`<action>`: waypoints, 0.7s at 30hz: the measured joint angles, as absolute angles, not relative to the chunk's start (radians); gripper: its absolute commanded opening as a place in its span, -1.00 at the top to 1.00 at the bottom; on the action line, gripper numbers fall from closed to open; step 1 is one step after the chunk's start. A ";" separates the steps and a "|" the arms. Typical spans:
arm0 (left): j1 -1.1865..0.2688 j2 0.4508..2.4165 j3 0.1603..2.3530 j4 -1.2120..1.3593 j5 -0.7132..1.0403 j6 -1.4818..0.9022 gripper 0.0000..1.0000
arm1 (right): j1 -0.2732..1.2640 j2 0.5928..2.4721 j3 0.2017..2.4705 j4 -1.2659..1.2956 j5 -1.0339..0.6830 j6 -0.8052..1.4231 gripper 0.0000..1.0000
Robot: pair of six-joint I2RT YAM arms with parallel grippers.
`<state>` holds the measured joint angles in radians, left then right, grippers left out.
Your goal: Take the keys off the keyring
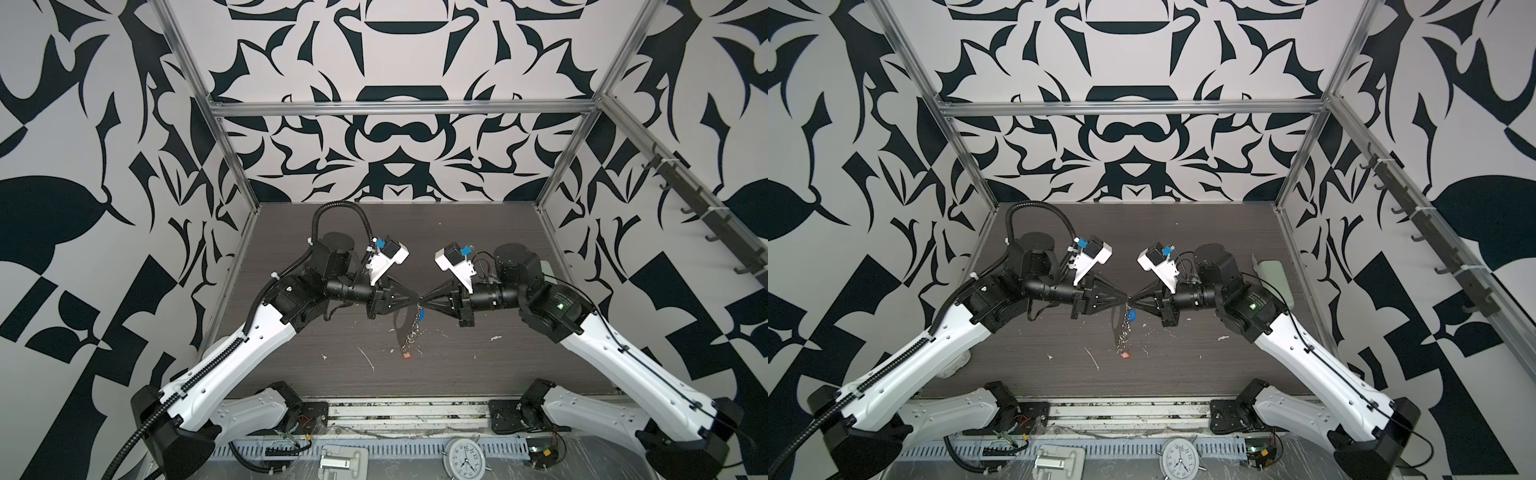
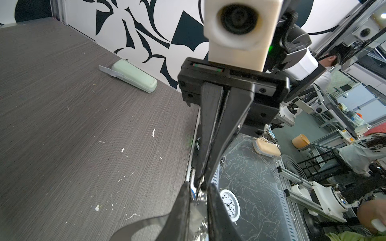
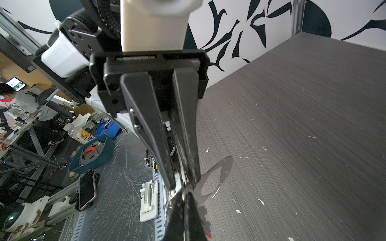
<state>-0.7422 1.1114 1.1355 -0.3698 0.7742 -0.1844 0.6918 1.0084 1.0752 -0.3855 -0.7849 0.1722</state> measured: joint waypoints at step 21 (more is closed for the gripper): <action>-0.753 1.130 1.137 -0.364 0.737 -0.185 0.84 | 0.694 1.016 1.080 -0.400 -0.759 0.189 1.00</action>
